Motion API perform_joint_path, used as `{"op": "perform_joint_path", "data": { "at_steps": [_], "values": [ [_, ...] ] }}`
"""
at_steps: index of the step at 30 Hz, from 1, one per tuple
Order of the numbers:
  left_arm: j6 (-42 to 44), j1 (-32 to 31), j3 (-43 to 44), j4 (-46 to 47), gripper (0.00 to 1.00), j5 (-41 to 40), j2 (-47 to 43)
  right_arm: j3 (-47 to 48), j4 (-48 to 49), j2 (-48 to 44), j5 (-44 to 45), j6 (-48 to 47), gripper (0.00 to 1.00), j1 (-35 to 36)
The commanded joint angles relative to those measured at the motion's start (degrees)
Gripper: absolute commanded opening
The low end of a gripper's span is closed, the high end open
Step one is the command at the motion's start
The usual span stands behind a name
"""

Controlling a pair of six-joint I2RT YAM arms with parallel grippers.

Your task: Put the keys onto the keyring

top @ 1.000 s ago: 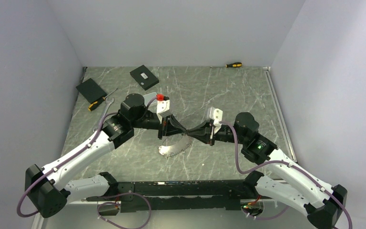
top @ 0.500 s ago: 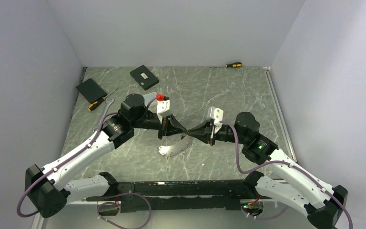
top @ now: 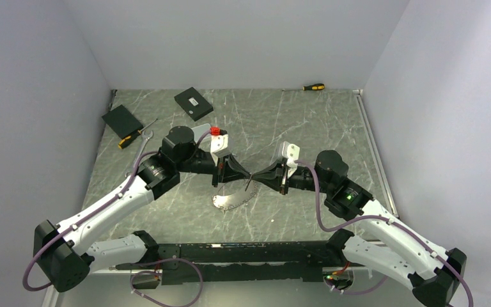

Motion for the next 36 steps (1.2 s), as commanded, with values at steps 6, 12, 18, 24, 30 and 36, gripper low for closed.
{"op": "perform_joint_path", "data": {
  "at_steps": [6,12,18,24,30,36],
  "values": [
    [-0.03,-0.73,-0.43,1.98,0.00,0.49,-0.34,2.04,3.82,0.02,-0.24,0.70,0.00,0.16],
    [-1.59,-0.73,-0.70,1.13,0.45,-2.89,-0.55,2.72,1.63,0.41,1.08,0.88,0.00,0.14],
    [-3.50,-0.71,-2.42,-0.14,0.78,-11.10,-2.87,0.78,-0.50,0.51,6.32,3.56,0.00,0.18],
    [-8.82,-0.70,-4.55,-2.42,0.82,-21.79,-5.05,-2.21,-1.79,-1.42,14.55,6.27,0.00,0.16],
    [-16.78,-0.76,-7.01,-10.88,0.98,-38.24,-4.85,-4.56,-3.36,-3.61,21.40,9.90,0.00,0.18],
    [-25.04,-0.70,-7.49,-18.61,0.82,-44.55,-0.76,-5.73,-4.29,-3.19,22.20,11.71,0.00,0.17]
  ]
}}
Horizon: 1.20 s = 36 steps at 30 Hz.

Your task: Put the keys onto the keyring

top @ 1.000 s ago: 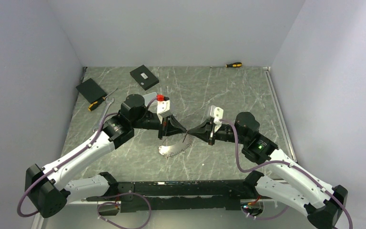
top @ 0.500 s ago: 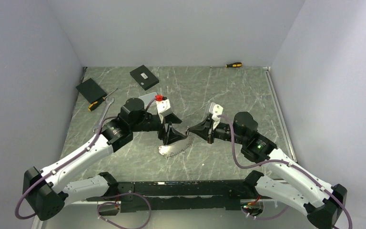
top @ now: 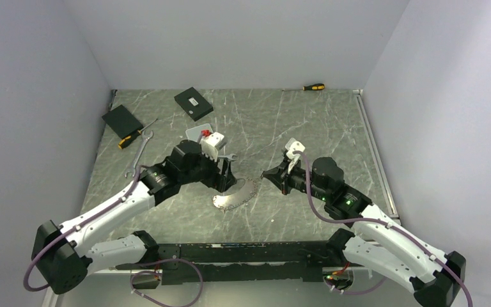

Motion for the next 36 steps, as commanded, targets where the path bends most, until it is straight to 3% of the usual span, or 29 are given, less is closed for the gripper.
{"op": "perform_joint_path", "data": {
  "at_steps": [1,4,12,15,18,23,30,36],
  "values": [
    [-9.89,-0.17,-1.42,-6.43,0.78,-9.54,2.26,-0.94,1.24,-0.40,2.19,2.57,0.00,0.18],
    [-10.95,-0.26,-2.85,-7.63,0.68,-11.05,3.45,-2.12,2.55,0.00,1.55,2.54,0.00,0.18],
    [-6.26,0.07,-3.99,-11.59,0.65,-12.02,10.48,-1.79,3.80,2.99,-1.41,2.16,0.00,0.18],
    [-5.89,1.12,-2.94,-10.96,0.49,-11.01,16.53,-1.89,3.08,3.11,-1.90,1.66,0.00,0.18],
    [-4.93,1.91,-1.15,-10.20,0.43,-8.50,22.63,-2.93,3.71,2.19,-1.48,1.77,0.00,0.18],
    [-3.32,2.58,0.34,-10.21,0.40,-8.51,25.50,-3.07,4.02,1.88,-2.32,2.03,0.00,0.18],
    [-0.29,3.08,0.73,-10.19,0.42,-6.79,24.13,-3.15,4.32,2.06,-3.18,2.20,0.00,0.18],
    [1.48,3.08,1.94,-10.24,0.32,-6.98,25.46,-2.98,4.59,2.75,-3.70,2.03,0.00,0.18]
  ]
}}
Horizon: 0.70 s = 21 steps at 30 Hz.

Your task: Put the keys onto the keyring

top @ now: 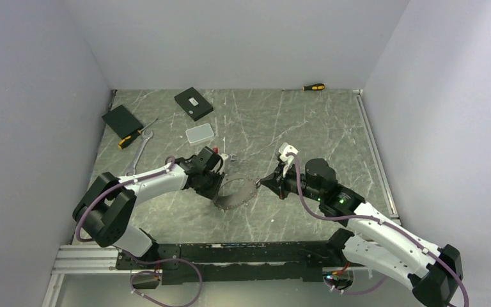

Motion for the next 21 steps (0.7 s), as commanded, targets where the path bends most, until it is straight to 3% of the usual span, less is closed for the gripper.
{"op": "perform_joint_path", "data": {
  "at_steps": [1,8,21],
  "values": [
    [2.59,0.18,2.85,0.74,0.30,1.05,0.18,0.23,3.89,0.02,-1.41,0.26,0.00,0.18],
    [3.01,0.13,2.87,2.42,0.18,2.95,0.88,0.14,3.80,-0.31,-1.45,0.31,0.00,0.18],
    [2.25,0.16,3.20,0.84,0.21,1.56,2.31,-0.03,3.98,-1.06,-1.68,0.60,0.00,0.17]
  ]
}}
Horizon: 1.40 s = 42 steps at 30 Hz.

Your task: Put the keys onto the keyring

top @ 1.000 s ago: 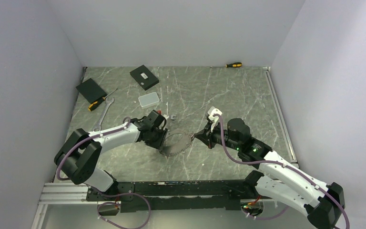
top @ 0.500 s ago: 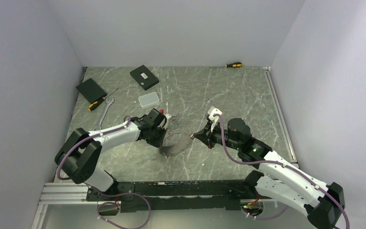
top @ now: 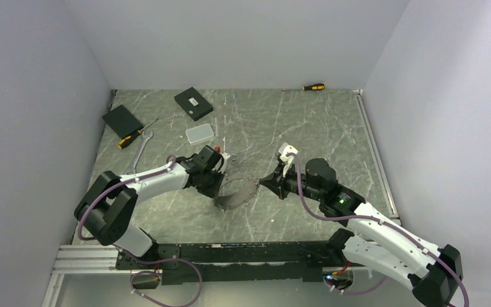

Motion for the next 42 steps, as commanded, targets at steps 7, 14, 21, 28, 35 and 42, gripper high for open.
{"op": "perform_joint_path", "data": {
  "at_steps": [7,14,21,28,35,42],
  "values": [
    [-0.90,0.07,2.05,0.48,0.15,-0.03,1.86,-0.11,3.10,-1.65,-0.40,0.56,0.00,0.17],
    [-3.68,0.07,5.78,-3.73,0.00,-0.85,-0.05,-0.15,3.20,-1.79,-0.36,0.63,0.00,0.18],
    [-15.19,0.07,16.92,-13.97,0.00,-2.16,-3.37,0.69,3.34,-2.30,-0.50,0.25,0.00,0.18],
    [-26.86,0.88,24.59,-18.85,0.00,-0.17,-4.89,1.90,4.42,-3.50,-2.85,1.22,0.00,0.18],
    [-37.98,2.23,25.98,-15.44,0.00,8.42,-6.88,1.53,7.23,-4.99,-5.04,2.83,0.00,0.18],
    [-48.38,3.49,29.22,-21.23,0.00,8.07,-8.91,0.69,9.71,-5.39,-6.13,3.86,0.00,0.18]
  ]
}}
